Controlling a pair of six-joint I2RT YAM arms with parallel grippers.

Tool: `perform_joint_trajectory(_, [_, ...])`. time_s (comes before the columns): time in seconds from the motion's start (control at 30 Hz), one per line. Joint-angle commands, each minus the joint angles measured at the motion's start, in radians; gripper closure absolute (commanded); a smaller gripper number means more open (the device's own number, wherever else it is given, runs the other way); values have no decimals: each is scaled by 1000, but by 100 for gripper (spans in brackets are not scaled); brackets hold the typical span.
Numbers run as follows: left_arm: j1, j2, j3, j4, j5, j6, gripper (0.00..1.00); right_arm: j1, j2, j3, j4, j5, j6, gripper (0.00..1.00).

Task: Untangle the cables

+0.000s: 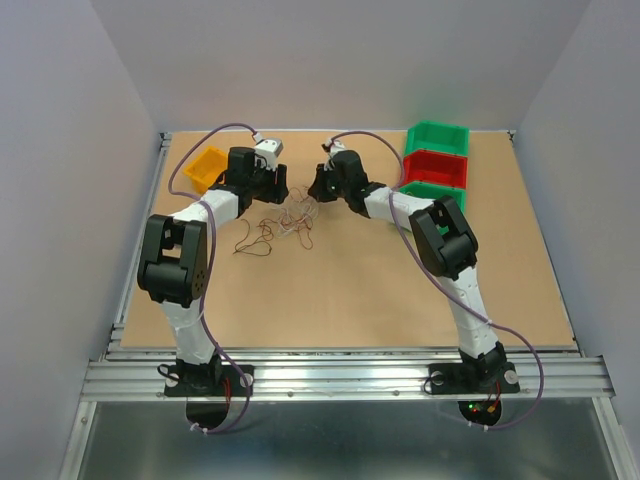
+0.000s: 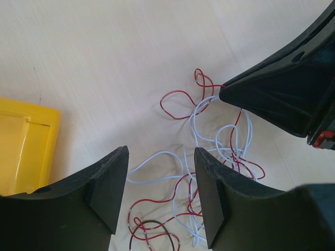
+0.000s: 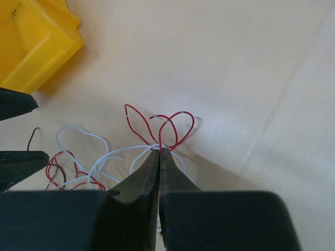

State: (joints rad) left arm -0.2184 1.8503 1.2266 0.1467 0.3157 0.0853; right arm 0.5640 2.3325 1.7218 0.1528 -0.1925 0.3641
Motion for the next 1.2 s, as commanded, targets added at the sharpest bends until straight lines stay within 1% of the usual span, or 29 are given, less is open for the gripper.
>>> perform_joint_trajectory(0.0, [4,-8,47,7,16,7,36,7,-35,53,2,-41,-14,99])
perform_joint_trajectory(0.03, [4,-10,45,7,22,7,36,7,-47,48,2,-47,-20,99])
perform_joint_trajectory(0.13, [4,-17,42,7,37,7,36,7,-149,-8,14,-74,-53,99])
perform_joint_trajectory(0.17, [4,-20,42,7,45,7,36,7,-185,-68,37,-76,-59,99])
perform_joint_trajectory(0.2, [4,-28,30,10,54,7,36,7,-264,-99,54,-79,-69,100])
perform_joint_trajectory(0.27, [4,-51,19,28,82,8,36,7,-347,-204,95,-74,-80,99])
perform_joint_trajectory(0.3, [4,-59,5,36,91,10,36,7,-440,-241,108,-77,-89,99])
perform_joint_trajectory(0.4, [16,-100,-30,74,124,1,36,7,-576,-354,146,-67,-96,99])
perform_joint_trajectory(0.43, [22,-112,-39,85,138,-5,36,5,-613,-369,149,-61,-91,99])
perform_joint_trajectory(0.47, [33,-137,-50,111,182,-16,36,5,-683,-376,149,-56,-87,99])
perform_joint_trajectory(0.53, [74,-163,-87,145,242,-57,36,7,-735,-370,142,-76,-85,100])
perform_joint_trajectory(0.57, [91,-192,-101,190,305,-79,35,7,-772,-363,134,-102,-83,99])
perform_joint_trajectory(0.6, [108,-207,-116,217,334,-81,35,7,-786,-354,130,-114,-83,99])
perform_joint_trajectory(0.63, [128,-224,-142,237,364,-132,35,7,-797,-341,126,-123,-80,100])
perform_joint_trajectory(0.77, [188,-344,-216,358,482,-179,35,7,-815,-271,105,-160,-82,99])
perform_joint_trajectory(0.83, [191,-394,-272,401,523,-186,34,5,-818,-255,100,-173,-86,100])
perform_joint_trajectory(0.87, [192,-452,-297,431,542,-197,33,5,-817,-251,99,-177,-86,100])
perform_joint_trajectory(0.9, [192,-482,-323,503,560,-205,31,7,-817,-249,100,-185,-86,99])
perform_joint_trajectory(0.97, [191,-564,-393,594,615,-216,30,5,-808,-246,102,-191,-79,100])
perform_joint_trajectory(1.07, [176,-655,-463,674,664,-217,26,7,-783,-251,114,-211,-63,100])
perform_joint_trajectory(1.13, [154,-686,-492,682,674,-190,25,7,-773,-261,132,-214,-48,99])
perform_joint_trajectory(1.17, [136,-704,-499,680,657,-176,24,7,-763,-264,145,-217,-42,100])
